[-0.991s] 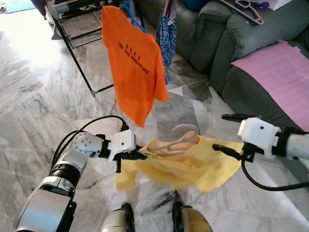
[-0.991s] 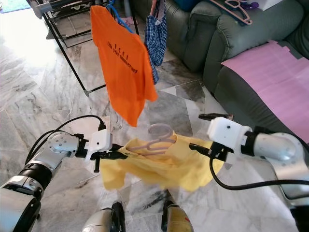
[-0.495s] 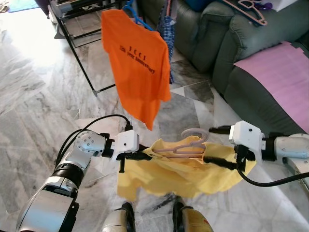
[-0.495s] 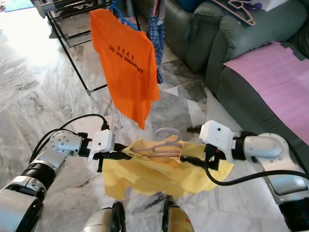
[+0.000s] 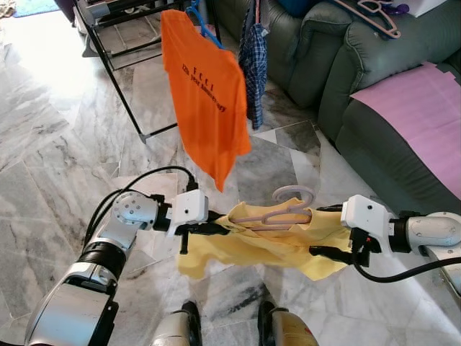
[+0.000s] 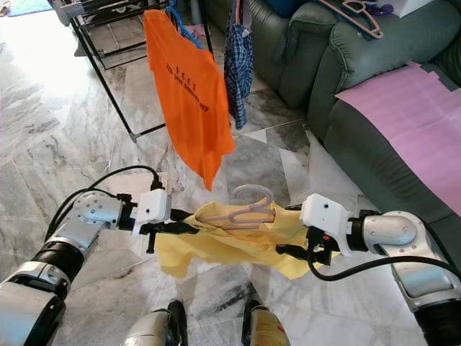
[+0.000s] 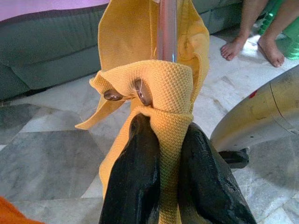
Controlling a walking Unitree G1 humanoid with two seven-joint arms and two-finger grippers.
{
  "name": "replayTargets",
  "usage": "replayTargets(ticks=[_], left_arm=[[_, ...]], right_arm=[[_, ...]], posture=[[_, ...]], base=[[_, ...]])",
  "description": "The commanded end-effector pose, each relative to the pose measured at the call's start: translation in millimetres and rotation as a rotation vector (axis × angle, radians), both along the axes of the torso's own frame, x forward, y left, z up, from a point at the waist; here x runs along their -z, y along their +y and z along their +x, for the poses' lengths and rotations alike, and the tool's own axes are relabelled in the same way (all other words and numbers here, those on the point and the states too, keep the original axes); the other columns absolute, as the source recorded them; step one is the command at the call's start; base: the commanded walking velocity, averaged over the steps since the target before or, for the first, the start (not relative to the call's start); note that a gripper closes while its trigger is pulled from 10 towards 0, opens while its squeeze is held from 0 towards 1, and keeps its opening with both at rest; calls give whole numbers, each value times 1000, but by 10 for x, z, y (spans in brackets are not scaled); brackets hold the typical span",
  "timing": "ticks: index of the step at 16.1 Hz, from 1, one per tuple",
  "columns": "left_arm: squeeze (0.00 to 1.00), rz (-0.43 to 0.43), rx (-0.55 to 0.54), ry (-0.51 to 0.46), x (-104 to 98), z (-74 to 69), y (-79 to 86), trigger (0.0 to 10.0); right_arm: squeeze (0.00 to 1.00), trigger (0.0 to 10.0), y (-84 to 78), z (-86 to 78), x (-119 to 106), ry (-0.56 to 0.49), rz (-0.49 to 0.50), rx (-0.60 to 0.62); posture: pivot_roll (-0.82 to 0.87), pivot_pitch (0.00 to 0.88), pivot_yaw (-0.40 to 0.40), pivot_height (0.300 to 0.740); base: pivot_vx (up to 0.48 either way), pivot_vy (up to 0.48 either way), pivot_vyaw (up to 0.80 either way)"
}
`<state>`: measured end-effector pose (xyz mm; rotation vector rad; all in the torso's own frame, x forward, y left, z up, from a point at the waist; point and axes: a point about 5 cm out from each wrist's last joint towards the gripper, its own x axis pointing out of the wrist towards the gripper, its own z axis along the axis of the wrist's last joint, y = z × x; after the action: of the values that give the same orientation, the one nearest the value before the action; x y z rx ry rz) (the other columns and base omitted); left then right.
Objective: Hang hanger
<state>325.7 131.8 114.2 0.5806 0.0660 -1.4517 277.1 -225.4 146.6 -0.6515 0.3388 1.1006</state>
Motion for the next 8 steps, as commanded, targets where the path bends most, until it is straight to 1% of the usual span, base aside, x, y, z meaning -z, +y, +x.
replayTargets(ticks=[1, 6, 7, 8], left_arm=[[0, -17, 36, -33, -78, 2, -5, 10000], [0, 14, 63, -23, -15, -45, 9, 10000], [0, 15, 66, -20, -8, -50, 8, 10000], [0, 21, 75, -17, 6, -62, 5, 10000]], right_arm=[[0, 0, -66, 19, 50, 15, -32, 16], [0, 0, -70, 91, -15, 31, -47, -17], [0, 667, -75, 113, -34, 29, -48, -20], [0, 4941, -60, 143, -65, 23, -40, -34]], posture=[[-214, 245, 38, 740], [-219, 245, 39, 740], [-220, 245, 39, 740], [-219, 245, 38, 740]], base=[[0, 0, 0], [0, 0, 0], [0, 0, 0], [0, 0, 0]])
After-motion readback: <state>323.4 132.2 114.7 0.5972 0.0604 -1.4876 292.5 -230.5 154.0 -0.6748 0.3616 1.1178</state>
